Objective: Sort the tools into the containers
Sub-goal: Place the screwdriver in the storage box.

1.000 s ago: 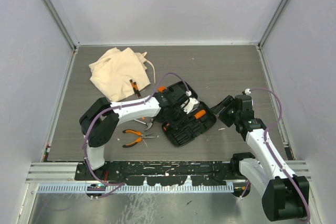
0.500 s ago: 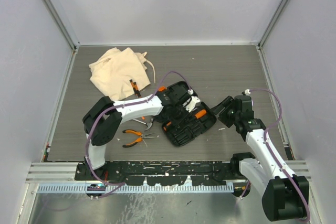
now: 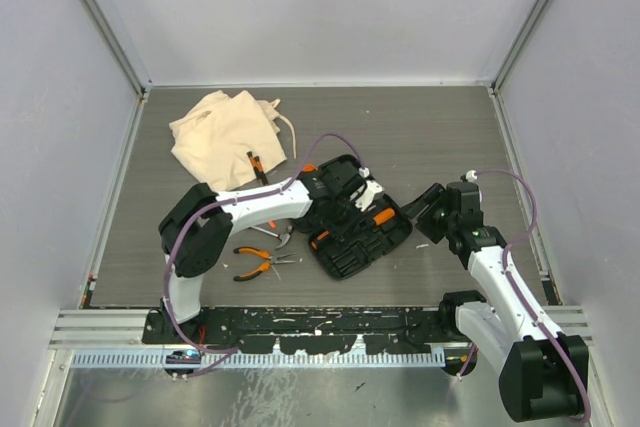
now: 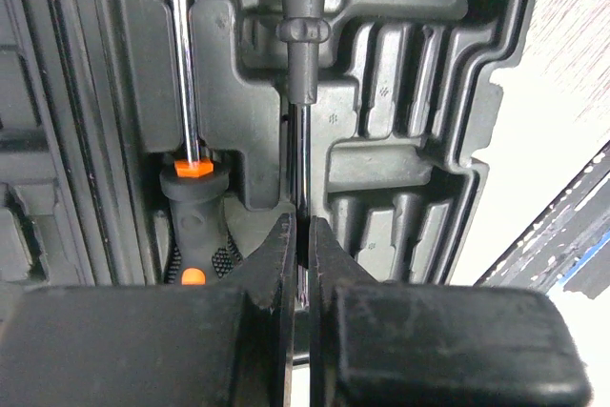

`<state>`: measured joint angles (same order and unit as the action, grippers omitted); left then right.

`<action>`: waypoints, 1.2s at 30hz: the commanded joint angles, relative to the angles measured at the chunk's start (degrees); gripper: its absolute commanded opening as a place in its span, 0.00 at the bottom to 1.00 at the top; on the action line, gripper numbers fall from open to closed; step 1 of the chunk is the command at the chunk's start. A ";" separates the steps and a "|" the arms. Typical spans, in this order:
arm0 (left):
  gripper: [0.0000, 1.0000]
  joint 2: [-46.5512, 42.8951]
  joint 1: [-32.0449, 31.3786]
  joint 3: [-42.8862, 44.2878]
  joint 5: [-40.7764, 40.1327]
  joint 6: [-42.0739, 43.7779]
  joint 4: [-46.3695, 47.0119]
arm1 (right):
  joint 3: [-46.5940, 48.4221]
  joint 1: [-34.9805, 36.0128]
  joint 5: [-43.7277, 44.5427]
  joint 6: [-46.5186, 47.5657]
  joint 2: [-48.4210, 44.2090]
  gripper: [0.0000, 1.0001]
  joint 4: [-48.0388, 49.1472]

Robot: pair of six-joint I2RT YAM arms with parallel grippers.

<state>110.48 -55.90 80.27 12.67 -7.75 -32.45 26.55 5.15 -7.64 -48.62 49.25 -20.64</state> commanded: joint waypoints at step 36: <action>0.21 -8.98 1.91 -3.82 -3.87 -4.76 5.28 | 7.48 3.69 3.83 1.69 4.45 0.56 -0.10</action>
<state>105.21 -55.09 79.18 8.80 -9.98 -31.64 29.80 6.42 -6.57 -47.18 51.88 -21.50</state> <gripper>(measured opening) 0.211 0.571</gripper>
